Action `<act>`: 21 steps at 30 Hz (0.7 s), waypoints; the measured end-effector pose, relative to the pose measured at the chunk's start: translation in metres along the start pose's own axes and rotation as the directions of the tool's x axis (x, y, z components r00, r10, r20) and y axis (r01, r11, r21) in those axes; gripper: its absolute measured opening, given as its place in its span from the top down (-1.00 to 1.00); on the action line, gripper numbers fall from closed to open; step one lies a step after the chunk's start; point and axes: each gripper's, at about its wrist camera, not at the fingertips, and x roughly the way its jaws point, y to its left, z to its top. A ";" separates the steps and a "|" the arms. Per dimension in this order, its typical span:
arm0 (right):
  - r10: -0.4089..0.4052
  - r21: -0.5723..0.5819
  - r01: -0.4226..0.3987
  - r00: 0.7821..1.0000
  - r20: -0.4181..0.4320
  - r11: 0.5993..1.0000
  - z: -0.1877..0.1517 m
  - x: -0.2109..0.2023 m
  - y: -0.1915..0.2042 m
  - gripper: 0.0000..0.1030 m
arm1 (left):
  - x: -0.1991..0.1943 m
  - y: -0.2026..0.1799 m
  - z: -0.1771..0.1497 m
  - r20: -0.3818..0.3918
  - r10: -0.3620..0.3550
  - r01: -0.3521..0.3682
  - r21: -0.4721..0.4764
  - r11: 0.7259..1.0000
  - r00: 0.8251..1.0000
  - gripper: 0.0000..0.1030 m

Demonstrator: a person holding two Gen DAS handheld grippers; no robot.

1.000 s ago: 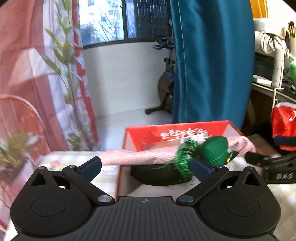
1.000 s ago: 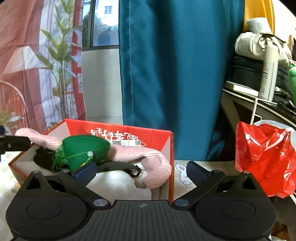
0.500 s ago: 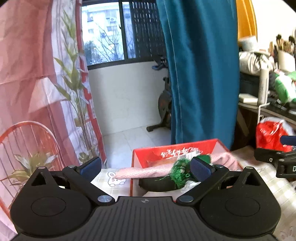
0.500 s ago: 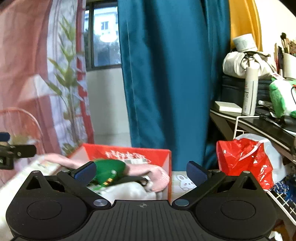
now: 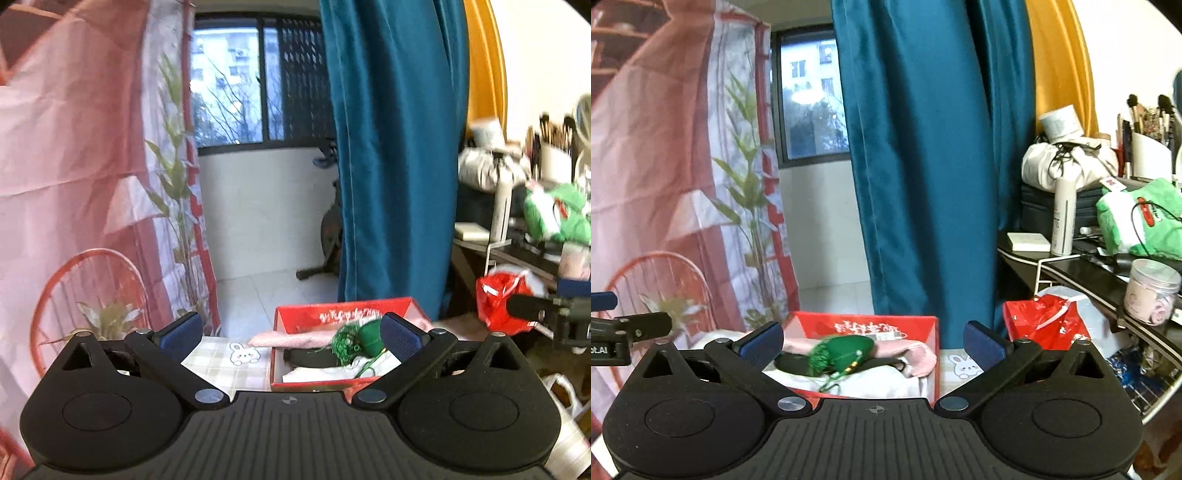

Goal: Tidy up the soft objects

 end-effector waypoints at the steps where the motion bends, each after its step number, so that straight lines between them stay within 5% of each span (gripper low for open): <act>1: 0.003 0.000 -0.003 1.000 0.006 1.000 -0.001 -0.007 0.002 -0.99 | -0.007 0.000 0.000 0.006 0.007 -0.007 -0.002 1.000 1.000 -1.00; 21: -0.031 -0.029 0.032 0.999 0.040 0.999 -0.008 -0.070 0.010 -0.99 | -0.046 -0.012 -0.005 0.035 0.046 -0.046 0.010 0.999 0.998 -1.00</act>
